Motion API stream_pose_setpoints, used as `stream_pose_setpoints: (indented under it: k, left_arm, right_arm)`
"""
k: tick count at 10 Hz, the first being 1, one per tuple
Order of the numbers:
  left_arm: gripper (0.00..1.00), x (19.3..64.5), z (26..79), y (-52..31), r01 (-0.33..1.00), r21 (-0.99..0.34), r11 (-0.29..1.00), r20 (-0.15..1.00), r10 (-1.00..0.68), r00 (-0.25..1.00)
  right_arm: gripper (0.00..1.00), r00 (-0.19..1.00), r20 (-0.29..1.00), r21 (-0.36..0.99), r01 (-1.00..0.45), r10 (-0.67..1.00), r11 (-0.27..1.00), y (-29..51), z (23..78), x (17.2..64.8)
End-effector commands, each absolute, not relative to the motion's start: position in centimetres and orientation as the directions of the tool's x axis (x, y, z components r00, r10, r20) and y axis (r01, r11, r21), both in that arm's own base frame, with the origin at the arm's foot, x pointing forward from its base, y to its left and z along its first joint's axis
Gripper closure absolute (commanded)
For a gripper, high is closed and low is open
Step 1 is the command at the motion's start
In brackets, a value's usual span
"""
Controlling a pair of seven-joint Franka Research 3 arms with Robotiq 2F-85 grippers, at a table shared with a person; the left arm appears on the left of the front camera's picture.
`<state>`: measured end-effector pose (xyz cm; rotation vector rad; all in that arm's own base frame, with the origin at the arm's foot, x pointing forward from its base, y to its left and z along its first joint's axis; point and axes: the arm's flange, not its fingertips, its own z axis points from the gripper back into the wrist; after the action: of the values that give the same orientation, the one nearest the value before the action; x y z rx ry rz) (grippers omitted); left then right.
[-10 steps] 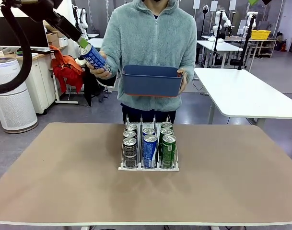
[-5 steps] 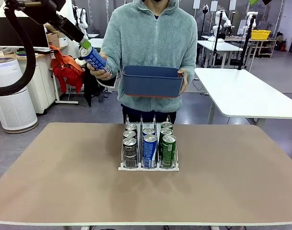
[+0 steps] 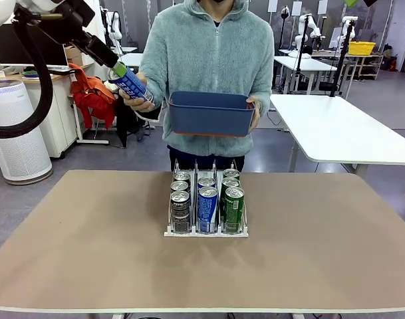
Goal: Fill the beverage cans into the dispenser.
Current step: Pick up the Ionic drink handed by the human.
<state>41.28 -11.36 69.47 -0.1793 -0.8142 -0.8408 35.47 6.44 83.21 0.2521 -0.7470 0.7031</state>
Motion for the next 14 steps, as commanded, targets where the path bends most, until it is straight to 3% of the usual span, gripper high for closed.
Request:
stream_pose_setpoints:
  k: [1, 9, 14]
  left_arm:
    - [0.0, 42.0, 69.3, -10.9, 0.727, 0.16, 0.667, 0.703, -0.595, 0.39]
    - [0.0, 45.1, 67.1, -11.2, 0.715, 0.191, 0.672, 0.716, -0.594, 0.367]
    - [0.0, 46.2, 65.5, -11.7, 0.715, 0.143, 0.685, 0.731, -0.56, 0.391]
  right_arm:
    - [0.0, 0.52, 0.696, -0.035, -0.664, 0.495, 0.747, 6.4, 83.1, 35.4]
    - [0.0, 0.52, 0.696, -0.035, -0.664, 0.495, 0.747, 6.4, 83.1, 35.4]
    - [0.0, 0.52, 0.696, -0.035, -0.664, 0.495, 0.747, 6.4, 83.1, 35.4]
